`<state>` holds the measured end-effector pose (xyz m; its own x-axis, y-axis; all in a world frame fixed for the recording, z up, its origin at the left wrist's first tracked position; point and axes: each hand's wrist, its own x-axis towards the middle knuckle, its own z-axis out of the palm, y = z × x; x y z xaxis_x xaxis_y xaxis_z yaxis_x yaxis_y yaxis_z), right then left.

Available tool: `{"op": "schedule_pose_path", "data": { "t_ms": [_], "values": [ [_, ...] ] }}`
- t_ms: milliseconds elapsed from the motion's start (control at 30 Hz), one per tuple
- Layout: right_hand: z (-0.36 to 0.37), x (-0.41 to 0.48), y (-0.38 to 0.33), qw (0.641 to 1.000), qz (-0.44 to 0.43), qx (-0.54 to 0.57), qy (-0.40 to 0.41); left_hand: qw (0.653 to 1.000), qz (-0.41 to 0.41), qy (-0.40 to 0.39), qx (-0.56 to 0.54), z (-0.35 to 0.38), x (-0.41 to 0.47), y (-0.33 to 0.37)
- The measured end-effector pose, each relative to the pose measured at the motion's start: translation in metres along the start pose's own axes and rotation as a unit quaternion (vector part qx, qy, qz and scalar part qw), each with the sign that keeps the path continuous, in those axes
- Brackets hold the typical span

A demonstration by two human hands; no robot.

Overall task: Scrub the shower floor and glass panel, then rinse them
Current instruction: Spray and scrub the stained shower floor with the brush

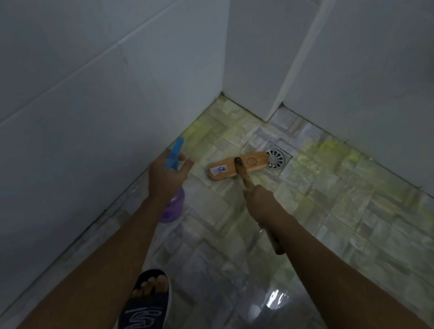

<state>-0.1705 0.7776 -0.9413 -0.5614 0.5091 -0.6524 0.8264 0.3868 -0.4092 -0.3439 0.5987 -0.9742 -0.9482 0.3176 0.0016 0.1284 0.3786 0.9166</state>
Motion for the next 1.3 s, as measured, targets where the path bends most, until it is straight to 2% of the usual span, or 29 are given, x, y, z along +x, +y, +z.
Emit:
{"op": "schedule_pose_path", "data": {
  "t_ms": [100,200,367,500,600,800,900,1000,1300],
  "values": [
    [-0.001,-0.004,-0.012,0.999,-0.018,-0.034,-0.004,0.998,0.029,0.047,0.009,-0.003,-0.007,0.003],
    [-0.003,-0.004,-0.022,1.0,-0.007,-0.016,-0.007,0.995,0.053,0.068,0.039,-0.004,-0.004,0.006],
    [0.005,0.0,-0.029,0.998,0.043,0.034,-0.005,0.987,0.018,0.066,0.148,0.006,0.003,0.02],
    [0.014,-0.002,-0.027,0.999,0.031,0.01,0.018,0.994,0.03,0.044,0.096,-0.003,0.002,0.009],
    [0.017,0.0,-0.025,0.999,0.027,0.014,0.028,0.988,0.078,0.05,0.12,-0.013,0.004,0.005],
    [0.01,0.006,-0.03,1.0,0.022,-0.004,0.006,0.98,0.06,0.083,0.169,-0.015,0.017,-0.011],
    [0.008,0.007,-0.028,0.998,-0.003,-0.07,-0.006,0.986,-0.003,0.078,0.148,-0.011,0.016,-0.003],
    [0.007,0.004,-0.033,0.997,-0.014,-0.07,-0.013,0.989,-0.048,0.06,0.124,-0.007,0.02,0.001],
    [0.011,0.001,-0.041,0.999,0.033,-0.02,0.005,0.99,-0.051,0.06,0.116,-0.007,0.019,0.0]
  ]
}}
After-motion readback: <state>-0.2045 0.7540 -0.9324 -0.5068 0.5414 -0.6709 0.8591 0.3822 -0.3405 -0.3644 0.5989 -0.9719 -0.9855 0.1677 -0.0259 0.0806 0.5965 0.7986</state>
